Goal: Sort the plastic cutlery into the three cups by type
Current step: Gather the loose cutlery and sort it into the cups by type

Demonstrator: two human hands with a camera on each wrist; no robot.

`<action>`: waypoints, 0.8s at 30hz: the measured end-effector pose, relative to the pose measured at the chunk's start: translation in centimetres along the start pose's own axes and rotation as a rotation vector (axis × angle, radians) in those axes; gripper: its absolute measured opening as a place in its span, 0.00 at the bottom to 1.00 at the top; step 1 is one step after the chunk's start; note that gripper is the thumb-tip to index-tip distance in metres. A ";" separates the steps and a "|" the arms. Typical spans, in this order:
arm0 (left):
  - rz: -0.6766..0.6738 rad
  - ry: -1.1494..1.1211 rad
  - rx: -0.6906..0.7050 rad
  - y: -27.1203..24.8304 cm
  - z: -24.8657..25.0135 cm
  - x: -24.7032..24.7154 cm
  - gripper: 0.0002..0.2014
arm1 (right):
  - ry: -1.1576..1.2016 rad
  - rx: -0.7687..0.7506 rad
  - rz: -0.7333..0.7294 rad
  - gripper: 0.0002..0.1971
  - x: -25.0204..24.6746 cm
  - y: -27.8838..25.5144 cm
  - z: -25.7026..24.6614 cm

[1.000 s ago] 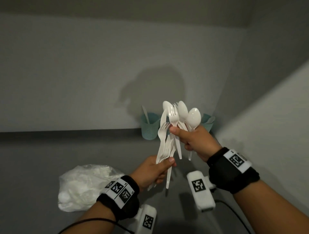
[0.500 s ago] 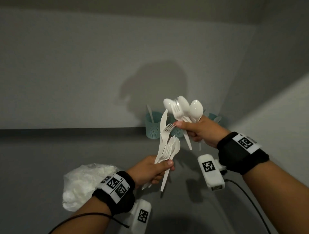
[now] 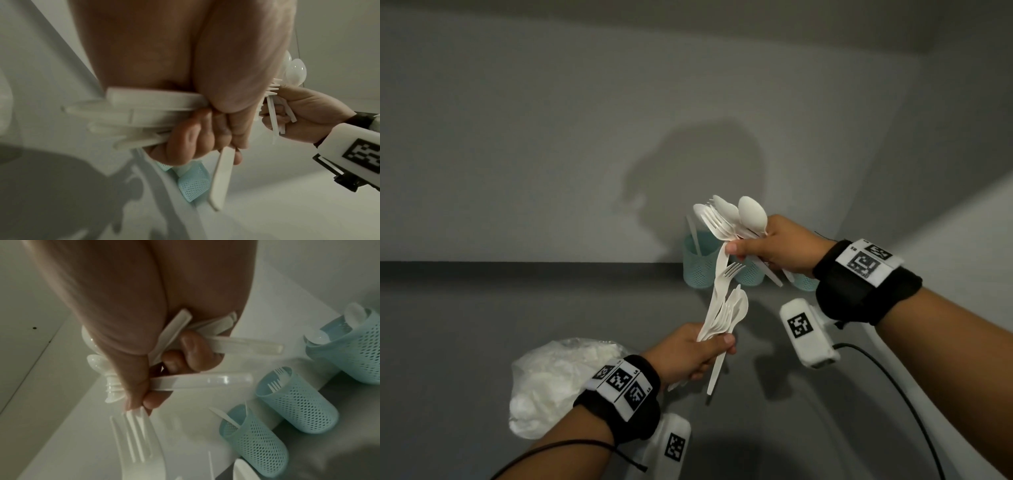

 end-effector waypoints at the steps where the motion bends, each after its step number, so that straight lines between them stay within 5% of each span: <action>1: 0.021 0.002 -0.001 0.1 -0.1 -0.5 0.11 | -0.009 -0.009 0.012 0.10 -0.2 0.5 -0.1; 7: 0.188 -0.005 -0.035 1.1 -1.1 -5.7 0.11 | -0.010 -0.074 0.417 0.08 -6.3 6.0 -2.0; 10: 0.317 -0.071 -0.023 1.6 -1.2 -8.8 0.11 | -0.204 -0.027 0.524 0.13 -8.0 10.3 -0.1; 15: 0.370 -0.137 0.013 2.9 -1.3 -11.3 0.12 | -0.399 0.172 0.345 0.29 -3.5 15.9 6.1; 21: 0.381 -0.173 -0.008 3.7 -2.5 -12.8 0.13 | -0.573 0.174 0.100 0.20 1.4 17.8 9.8; 24: 0.373 -0.217 -0.007 3.6 -2.6 -12.8 0.15 | -0.523 0.151 0.150 0.14 1.1 16.6 9.3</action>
Point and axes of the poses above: each hand's wrist, its own y-axis towards the middle knuckle, its own x-axis out of the palm, z = x × y, the point moved 9 cm from there along y, towards the middle knuckle, and after that the axes turned 6 degrees about -x, right-handed, at the moved point
